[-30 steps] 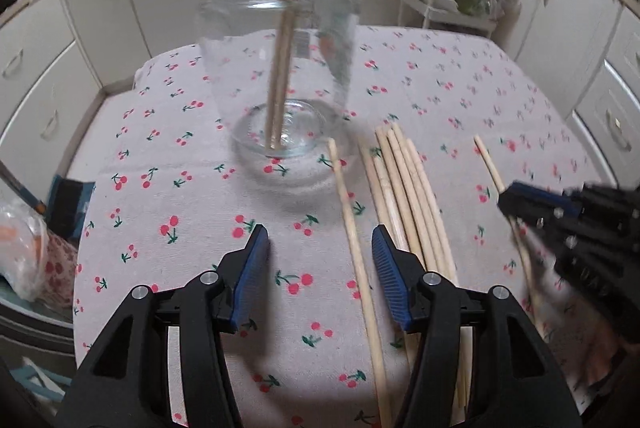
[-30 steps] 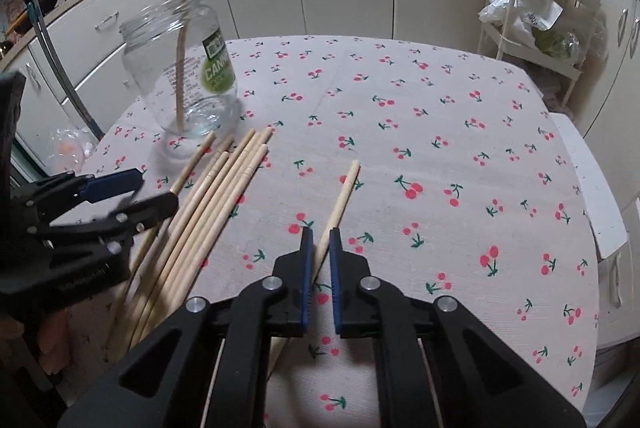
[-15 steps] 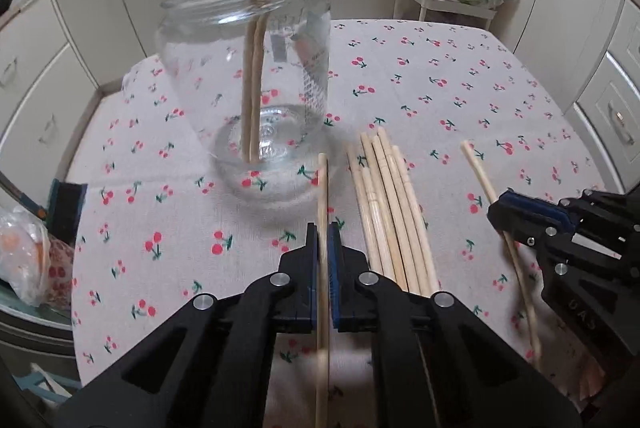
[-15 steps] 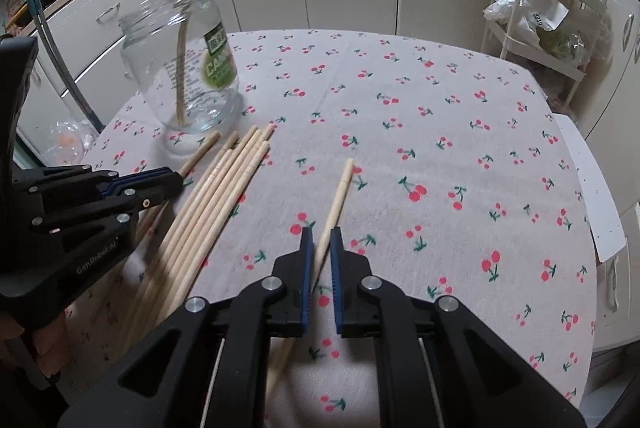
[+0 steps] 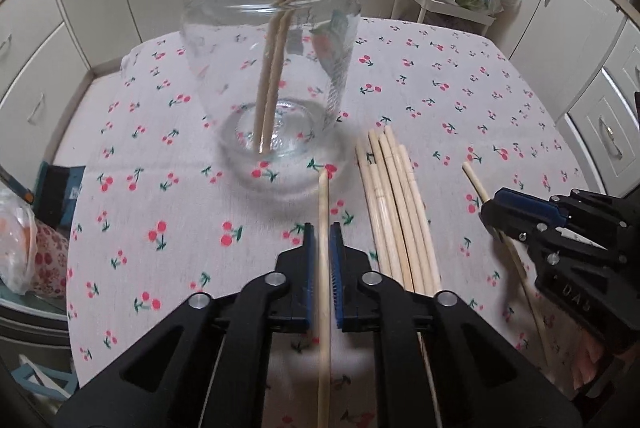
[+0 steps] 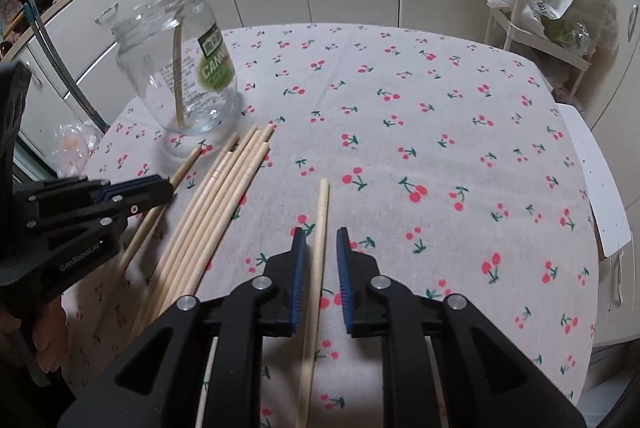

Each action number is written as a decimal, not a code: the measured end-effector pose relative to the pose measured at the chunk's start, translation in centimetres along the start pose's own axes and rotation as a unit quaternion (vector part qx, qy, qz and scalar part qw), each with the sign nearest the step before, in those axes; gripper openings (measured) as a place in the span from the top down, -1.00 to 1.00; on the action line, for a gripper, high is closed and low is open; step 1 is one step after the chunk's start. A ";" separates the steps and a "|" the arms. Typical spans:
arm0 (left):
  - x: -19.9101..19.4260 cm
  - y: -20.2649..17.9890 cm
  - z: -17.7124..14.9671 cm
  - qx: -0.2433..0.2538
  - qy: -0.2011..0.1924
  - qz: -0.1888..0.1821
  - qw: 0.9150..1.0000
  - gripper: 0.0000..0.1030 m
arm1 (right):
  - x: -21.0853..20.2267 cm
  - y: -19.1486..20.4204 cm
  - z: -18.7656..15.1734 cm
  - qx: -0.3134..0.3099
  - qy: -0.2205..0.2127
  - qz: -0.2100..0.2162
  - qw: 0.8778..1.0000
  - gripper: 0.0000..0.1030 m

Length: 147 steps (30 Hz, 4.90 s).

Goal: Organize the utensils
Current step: 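Grasp another wooden stick with the left tool while the right tool grasps one too, then raise the left tool's stick above the jar while the right tool raises its stick, then drop the left tool's stick into the jar and open while the right tool releases its stick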

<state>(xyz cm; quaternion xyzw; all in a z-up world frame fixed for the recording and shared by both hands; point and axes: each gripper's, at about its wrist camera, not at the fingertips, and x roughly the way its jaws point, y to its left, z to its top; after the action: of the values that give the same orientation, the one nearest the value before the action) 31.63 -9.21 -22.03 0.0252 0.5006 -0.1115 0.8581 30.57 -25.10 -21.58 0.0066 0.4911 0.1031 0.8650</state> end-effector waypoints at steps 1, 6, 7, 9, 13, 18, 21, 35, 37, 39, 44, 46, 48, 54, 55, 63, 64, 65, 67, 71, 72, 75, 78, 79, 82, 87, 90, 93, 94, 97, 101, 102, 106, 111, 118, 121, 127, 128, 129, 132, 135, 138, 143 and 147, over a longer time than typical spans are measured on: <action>0.2 -0.2 0.2 0.001 -0.001 0.004 1.000 0.74 | 0.0 0.2 0.0 -0.008 -0.001 -0.005 1.000 0.68; 0.5 -1.0 0.5 0.017 -0.006 0.029 0.999 0.66 | 0.0 1.4 -0.4 -0.042 -0.009 -0.026 0.999 0.86; 0.5 -1.2 0.5 0.022 -0.008 0.033 0.999 0.67 | 0.0 1.4 -0.4 -0.041 -0.010 -0.025 0.999 0.87; 0.4 -1.5 0.5 0.030 -0.007 0.024 0.999 0.90 | -0.2 0.9 -0.4 -0.019 -0.008 -0.007 1.000 0.88; -0.7 -1.2 -0.2 0.024 -0.011 0.015 1.000 0.91 | -1.4 -1.5 -1.2 0.073 -0.015 0.070 0.995 0.88; -5.6 0.8 -1.1 -0.004 -0.066 -0.016 0.998 0.91 | -4.3 -3.0 -2.6 0.155 -0.061 0.139 0.976 0.88; -9.2 1.8 -1.2 -0.022 -0.114 -0.035 0.993 0.91 | -7.0 -2.4 -2.5 0.163 -0.103 0.148 0.970 0.88; -20.6 4.2 2.6 -0.077 -0.309 -0.097 0.943 0.91 | -19.2 1.7 2.9 0.155 -0.357 0.113 0.914 0.88; -20.9 4.7 3.5 -0.084 -0.320 -0.098 0.939 0.91 | -19.4 1.9 4.1 0.157 -0.380 0.111 0.905 0.88; -20.6 5.4 4.9 -0.096 -0.331 -0.099 0.933 0.90 | -19.4 1.8 4.8 0.164 -0.392 0.111 0.898 0.88; -19.1 6.4 8.0 -0.116 -0.348 -0.097 0.925 0.91 | -18.1 1.4 7.0 0.173 -0.405 0.110 0.891 0.88; -18.4 6.6 9.0 -0.121 -0.354 -0.094 0.923 0.91 | -17.5 1.3 8.0 0.176 -0.410 0.109 0.888 0.88; -17.9 6.7 10.0 -0.124 -0.361 -0.090 0.920 0.91 | -16.9 1.1 8.7 0.179 -0.416 0.106 0.885 0.88; -16.1 7.6 12.9 -0.148 -0.386 -0.077 0.907 0.91 | -15.6 1.4 10.5 0.190 -0.426 0.094 0.880 0.88; -15.7 7.7 13.3 -0.153 -0.389 -0.076 0.905 0.91 | -15.2 1.5 10.8 0.187 -0.427 0.095 0.880 0.88; -13.5 8.6 15.1 -0.175 -0.409 -0.059 0.894 0.91 | -13.4 1.8 12.3 0.187 -0.431 0.105 0.876 0.88; -13.2 8.7 15.4 -0.178 -0.410 -0.058 0.893 0.91 | -13.3 1.7 12.5 0.189 -0.433 0.106 0.875 0.88; -13.0 8.8 15.5 -0.181 -0.412 -0.056 0.891 0.91 | -13.2 1.8 12.6 0.190 -0.434 0.106 0.875 0.88; -12.3 9.0 16.0 -0.184 -0.416 -0.051 0.889 0.91 | -12.9 1.8 12.9 0.190 -0.434 0.109 0.874 0.88; -11.5 8.6 16.3 -0.181 -0.423 -0.035 0.887 0.91 | -12.5 2.1 13.2 0.183 -0.438 0.108 0.874 0.88; -11.2 8.3 16.3 -0.178 -0.424 -0.029 0.888 0.91 | -12.4 2.1 13.3 0.182 -0.439 0.107 0.873 0.88; -10.5 8.1 15.8 -0.175 -0.423 -0.019 0.889 0.91 | -12.1 2.0 13.4 0.185 -0.440 0.108 0.872 0.88; -9.7 8.2 15.3 -0.176 -0.418 -0.014 0.891 0.91 | -11.6 2.0 13.7 0.191 -0.440 0.109 0.871 0.88; -9.4 8.3 15.1 -0.176 -0.416 -0.014 0.892 0.91 | -11.4 2.0 13.8 0.192 -0.440 0.109 0.870 0.88; -8.6 8.3 14.7 -0.176 -0.409 -0.015 0.895 0.91 | -11.2 2.1 14.1 0.192 -0.440 0.110 0.870 0.88; -7.7 8.2 13.5 -0.171 -0.399 -0.014 0.901 0.91 | -10.8 2.2 14.2 0.195 -0.442 0.109 0.869 0.88; -7.6 8.2 12.7 -0.166 -0.393 -0.017 0.904 0.91 | -10.2 2.3 14.5 0.202 -0.443 0.106 0.867 0.88; -7.8 8.3 12.0 -0.161 -0.388 -0.020 0.907 0.91 | -9.4 2.3 14.9 0.211 -0.443 0.106 0.865 0.88; -7.9 8.3 11.8 -0.160 -0.389 -0.019 0.907 0.90 | -9.2 2.4 15.0 0.212 -0.442 0.106 0.865 0.88; -8.2 8.5 12.0 -0.159 -0.391 -0.018 0.906 0.90 | -8.7 2.6 15.2 0.216 -0.436 0.109 0.867 0.88; -9.1 8.8 12.8 -0.165 -0.400 -0.023 0.901 0.91 | -8.5 2.5 15.0 0.217 -0.436 0.110 0.866 0.88; -9.3 8.7 12.8 -0.162 -0.401 -0.023 0.901 0.91 | -8.4 2.5 15.1 0.219 -0.435 0.112 0.866 0.88; -9.2 8.5 12.3 -0.152 -0.392 -0.023 0.907 0.91 | -8.0 2.8 15.0 0.219 -0.434 0.117 0.866 0.88; -8.8 8.5 11.5 -0.144 -0.380 -0.025 0.914 0.90 | -7.3 3.2 14.4 0.211 -0.426 0.119 0.872 0.88; -8.4 8.7 10.3 -0.130 -0.362 -0.027 0.923 0.88 | -6.7 4.1 13.0 0.184 -0.397 0.124 0.890 0.88; -8.3 8.4 10.0 -0.118 -0.353 -0.030 0.928 0.88 | -6.3 4.8 12.3 0.168 -0.376 0.127 0.902 0.88; -8.6 7.6 9.2 -0.096 -0.336 -0.030 0.936 0.88 | -4.7 5.8 10.6 0.133 -0.311 0.125 0.933 0.85; -8.7 7.5 9.0 -0.093 -0.335 -0.029 0.937 0.87 | -4.6 5.7 10.3 0.134 -0.304 0.125 0.935 0.72; -8.9 7.3 8.7 -0.089 -0.333 -0.027 0.938 0.86 | -4.6 5.5 10.0 0.136 -0.298 0.124 0.937 0.47; -9.5 7.1 7.9 -0.083 -0.325 -0.026 0.942 0.79 | -5.2 4.9 8.9 0.140 -0.291 0.121 0.939 0.37; -10.4 7.0 6.7 -0.081 -0.321 -0.023 0.943 0.61 | -6.5 3.6 7.3 0.154 -0.290 0.113 0.938 0.26; -11.8 7.1 5.1 -0.083 -0.321 -0.016 0.943 0.37 | -7.5 2.2 5.1 0.160 -0.273 0.097 0.943 0.24; -13.7 7.5 1.3 -0.095 -0.310 -0.011 0.946 0.17 | -6.1 1.3 0.6 0.153 -0.189 0.055 0.968 0.22; -13.6 7.5 -1.5 -0.103 -0.277 -0.013 0.955 0.10 | -3.8 2.1 -1.4 0.127 -0.124 0.036 0.983 0.22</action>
<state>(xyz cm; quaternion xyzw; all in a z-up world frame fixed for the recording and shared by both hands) 25.50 0.56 -11.53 -0.1012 0.2519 -0.0732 0.9596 27.12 -23.87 -18.89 0.1468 0.3884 0.0688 0.9071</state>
